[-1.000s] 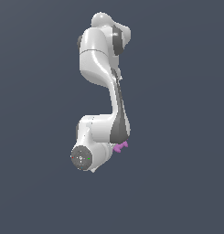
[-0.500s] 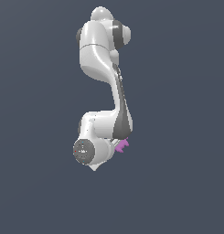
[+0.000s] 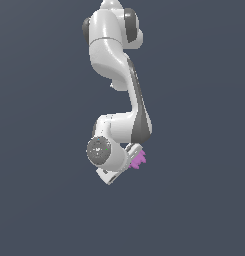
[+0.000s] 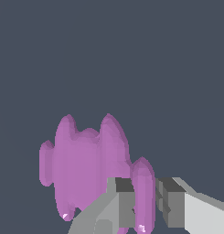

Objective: Pick up the object and move it to a goal position.

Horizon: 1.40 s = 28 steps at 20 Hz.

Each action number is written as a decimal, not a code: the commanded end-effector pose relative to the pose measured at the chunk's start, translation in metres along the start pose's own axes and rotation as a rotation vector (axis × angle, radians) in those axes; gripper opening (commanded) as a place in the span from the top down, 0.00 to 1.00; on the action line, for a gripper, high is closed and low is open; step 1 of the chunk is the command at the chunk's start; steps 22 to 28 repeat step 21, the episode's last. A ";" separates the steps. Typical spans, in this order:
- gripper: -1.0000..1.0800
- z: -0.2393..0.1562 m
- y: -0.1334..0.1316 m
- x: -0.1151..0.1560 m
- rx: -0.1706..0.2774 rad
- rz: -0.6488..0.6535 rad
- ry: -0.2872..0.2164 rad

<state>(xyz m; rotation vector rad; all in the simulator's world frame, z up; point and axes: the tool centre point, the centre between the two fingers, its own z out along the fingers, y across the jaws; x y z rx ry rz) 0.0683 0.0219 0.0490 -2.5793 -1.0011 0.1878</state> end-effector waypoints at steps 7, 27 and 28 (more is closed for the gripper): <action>1.00 -0.010 -0.010 0.019 -0.093 0.007 0.098; 1.00 -0.016 -0.016 0.031 -0.149 0.010 0.157; 1.00 -0.016 -0.016 0.031 -0.149 0.010 0.157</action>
